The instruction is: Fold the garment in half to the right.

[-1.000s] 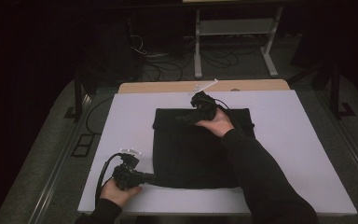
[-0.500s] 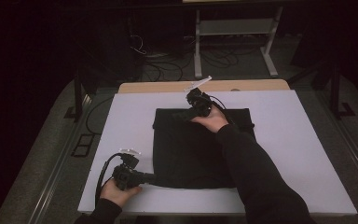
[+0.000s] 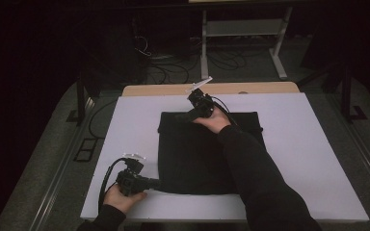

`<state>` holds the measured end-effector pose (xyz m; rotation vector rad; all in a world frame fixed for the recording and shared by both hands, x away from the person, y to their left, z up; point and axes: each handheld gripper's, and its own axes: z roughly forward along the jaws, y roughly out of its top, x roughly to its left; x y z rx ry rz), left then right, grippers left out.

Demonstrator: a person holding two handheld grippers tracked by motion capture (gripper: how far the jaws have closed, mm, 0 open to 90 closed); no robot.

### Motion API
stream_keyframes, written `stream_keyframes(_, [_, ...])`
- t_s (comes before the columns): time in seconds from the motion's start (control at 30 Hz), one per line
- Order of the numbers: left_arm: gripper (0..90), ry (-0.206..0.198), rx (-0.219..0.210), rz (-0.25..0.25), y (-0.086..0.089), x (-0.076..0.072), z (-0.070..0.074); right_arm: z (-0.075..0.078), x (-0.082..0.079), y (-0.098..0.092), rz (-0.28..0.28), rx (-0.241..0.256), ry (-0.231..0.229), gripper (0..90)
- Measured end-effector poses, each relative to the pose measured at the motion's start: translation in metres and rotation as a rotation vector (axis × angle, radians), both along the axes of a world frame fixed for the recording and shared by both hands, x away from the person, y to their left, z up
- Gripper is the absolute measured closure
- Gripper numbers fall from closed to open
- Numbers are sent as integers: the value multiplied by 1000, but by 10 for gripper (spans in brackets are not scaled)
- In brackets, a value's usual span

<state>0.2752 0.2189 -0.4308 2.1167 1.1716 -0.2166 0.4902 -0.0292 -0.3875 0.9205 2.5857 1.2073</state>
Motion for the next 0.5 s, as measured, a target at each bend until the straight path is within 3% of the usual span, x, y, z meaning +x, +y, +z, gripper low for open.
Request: stream_keyframes(0.5, [836, 0, -1, -3, 0, 0, 0, -3, 8, 21, 6, -16, 13, 14])
